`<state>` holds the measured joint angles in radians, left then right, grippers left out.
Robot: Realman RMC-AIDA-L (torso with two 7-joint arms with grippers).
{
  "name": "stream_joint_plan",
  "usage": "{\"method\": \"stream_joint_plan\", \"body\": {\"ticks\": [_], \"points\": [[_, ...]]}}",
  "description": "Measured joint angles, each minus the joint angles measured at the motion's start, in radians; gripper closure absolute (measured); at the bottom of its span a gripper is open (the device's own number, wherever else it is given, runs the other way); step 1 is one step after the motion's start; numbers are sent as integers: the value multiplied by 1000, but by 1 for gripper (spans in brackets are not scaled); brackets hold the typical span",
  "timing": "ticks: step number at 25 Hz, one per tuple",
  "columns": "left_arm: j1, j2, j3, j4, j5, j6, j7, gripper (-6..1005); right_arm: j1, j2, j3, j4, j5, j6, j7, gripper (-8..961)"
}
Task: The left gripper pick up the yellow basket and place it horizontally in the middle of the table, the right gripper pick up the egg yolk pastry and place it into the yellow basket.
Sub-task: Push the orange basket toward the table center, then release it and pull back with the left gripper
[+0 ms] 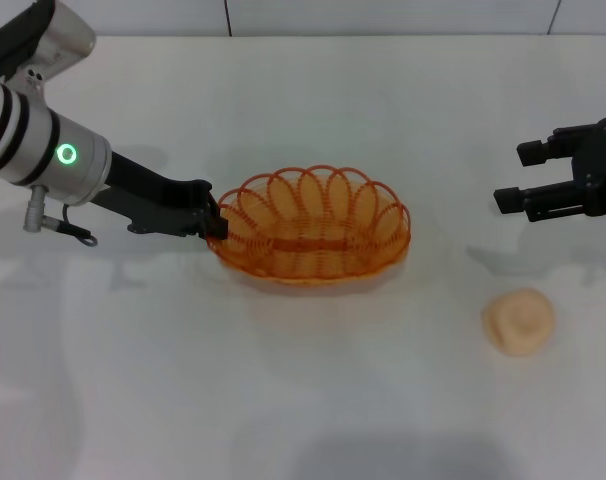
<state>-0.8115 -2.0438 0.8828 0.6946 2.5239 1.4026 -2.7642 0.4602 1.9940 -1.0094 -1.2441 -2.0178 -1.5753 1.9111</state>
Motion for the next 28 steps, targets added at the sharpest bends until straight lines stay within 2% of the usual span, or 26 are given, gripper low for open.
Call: {"method": "stream_joint_plan", "body": {"ticks": [28], "points": [[-12,4,21,-1,25,-5,-27,909,1,2,0,-1,4,1,0,202]]}}
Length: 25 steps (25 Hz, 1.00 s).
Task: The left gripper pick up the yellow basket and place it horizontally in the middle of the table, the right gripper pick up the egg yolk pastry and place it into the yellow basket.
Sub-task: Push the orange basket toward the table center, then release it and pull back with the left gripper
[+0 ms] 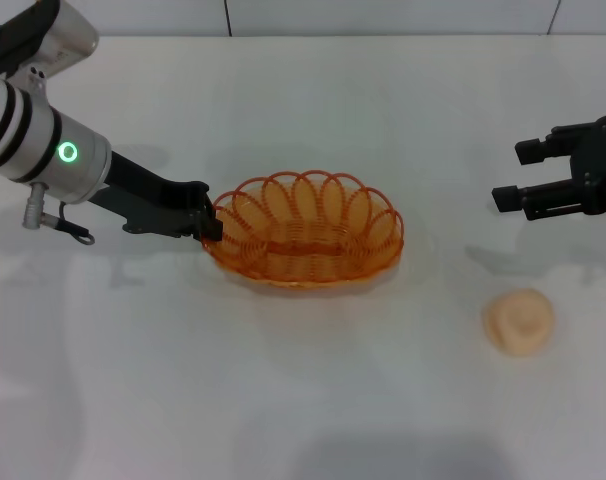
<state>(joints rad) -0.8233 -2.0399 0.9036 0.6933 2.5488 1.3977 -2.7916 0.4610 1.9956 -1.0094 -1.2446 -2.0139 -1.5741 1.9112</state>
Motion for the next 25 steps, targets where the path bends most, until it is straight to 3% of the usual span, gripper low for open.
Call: {"method": "stream_joint_plan", "body": {"ticks": [22,25], "points": [[-2,0,-8,-12,-9,-2,-21,905,7,-3,0,-1,-1,5,0,202],[-2,0,-9,-12,-10,-2,-25,797,7,-3,0,-1,-1,5,0,202]]}}
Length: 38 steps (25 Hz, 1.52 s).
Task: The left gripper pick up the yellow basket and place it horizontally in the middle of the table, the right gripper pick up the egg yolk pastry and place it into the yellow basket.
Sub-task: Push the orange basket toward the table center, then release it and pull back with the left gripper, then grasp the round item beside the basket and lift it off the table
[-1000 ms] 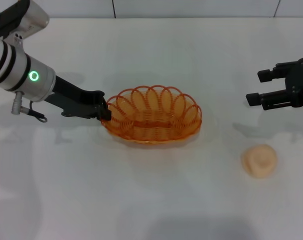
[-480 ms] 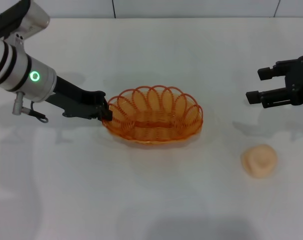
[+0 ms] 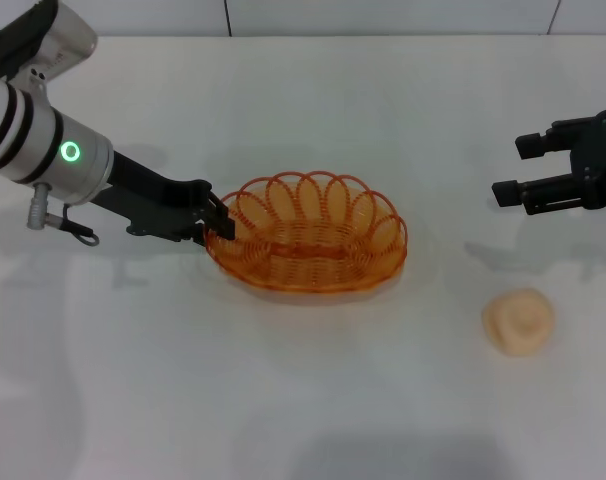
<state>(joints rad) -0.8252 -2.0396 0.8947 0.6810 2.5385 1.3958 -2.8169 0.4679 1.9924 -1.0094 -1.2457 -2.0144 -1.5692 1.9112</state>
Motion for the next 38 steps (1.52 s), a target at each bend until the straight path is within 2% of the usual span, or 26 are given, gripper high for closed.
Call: {"method": "stream_joint_plan", "body": {"ticks": [6,16,21,24,29,34,38], "points": [[3,2,-2,0,-9,0,0,649,0,0,0,-1,0,0,0,203],[17,18,-37,10,-77,0,56,188,-5,4,19,-13,-1,-6,0,203],[31,31,-74,21,-86,10,76,149,-7,5,23,-13,2,-5,2,202],[65,37,-102,77,-142,19,128,126,-7,8,23,-14,2,-2,2,202],[180,44,-128,245,-358,11,309,107,-8,13,23,-14,4,3,4,202],[224,67,-215,258,-546,25,518,112,-8,17,23,-14,4,12,7,202],[243,90,-228,263,-644,69,635,112,-9,17,22,-13,3,9,8,204]]}}
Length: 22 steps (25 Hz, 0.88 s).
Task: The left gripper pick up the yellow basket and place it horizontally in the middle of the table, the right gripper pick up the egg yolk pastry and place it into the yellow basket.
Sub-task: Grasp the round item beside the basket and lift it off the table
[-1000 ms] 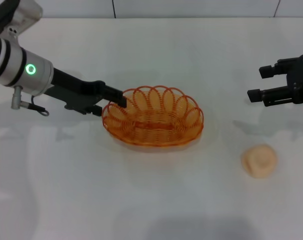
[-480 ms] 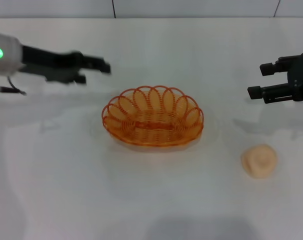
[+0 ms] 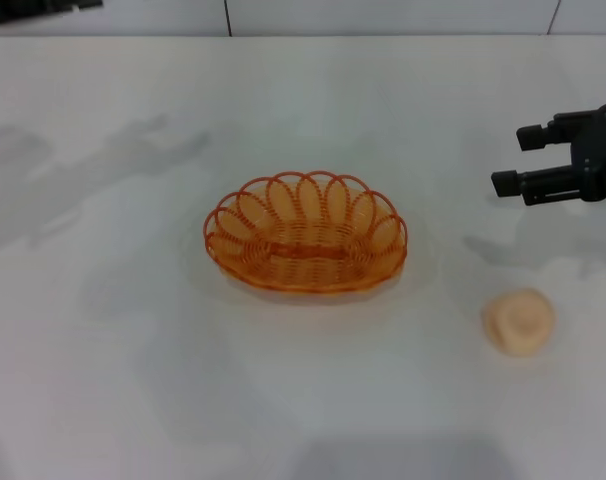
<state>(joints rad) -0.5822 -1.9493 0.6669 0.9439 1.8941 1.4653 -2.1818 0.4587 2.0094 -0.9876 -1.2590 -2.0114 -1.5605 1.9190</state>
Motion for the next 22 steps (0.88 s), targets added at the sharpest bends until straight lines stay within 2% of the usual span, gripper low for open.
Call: {"method": "stream_joint_plan", "body": {"ticks": [3,9,15,22], "points": [[5,24,0,10,-32,83,74,112,-1,-3,-6,0,-10,-11,1,205],[6,38,5,41,-22,243,190,112,-2,0,-13,-95,-108,-89,33,207],[4,34,15,45,-16,331,224,112,-2,0,-65,-195,-207,-148,132,209],[-1,29,84,46,-15,358,237,112,-3,2,-140,-225,-264,-196,164,210]]}}
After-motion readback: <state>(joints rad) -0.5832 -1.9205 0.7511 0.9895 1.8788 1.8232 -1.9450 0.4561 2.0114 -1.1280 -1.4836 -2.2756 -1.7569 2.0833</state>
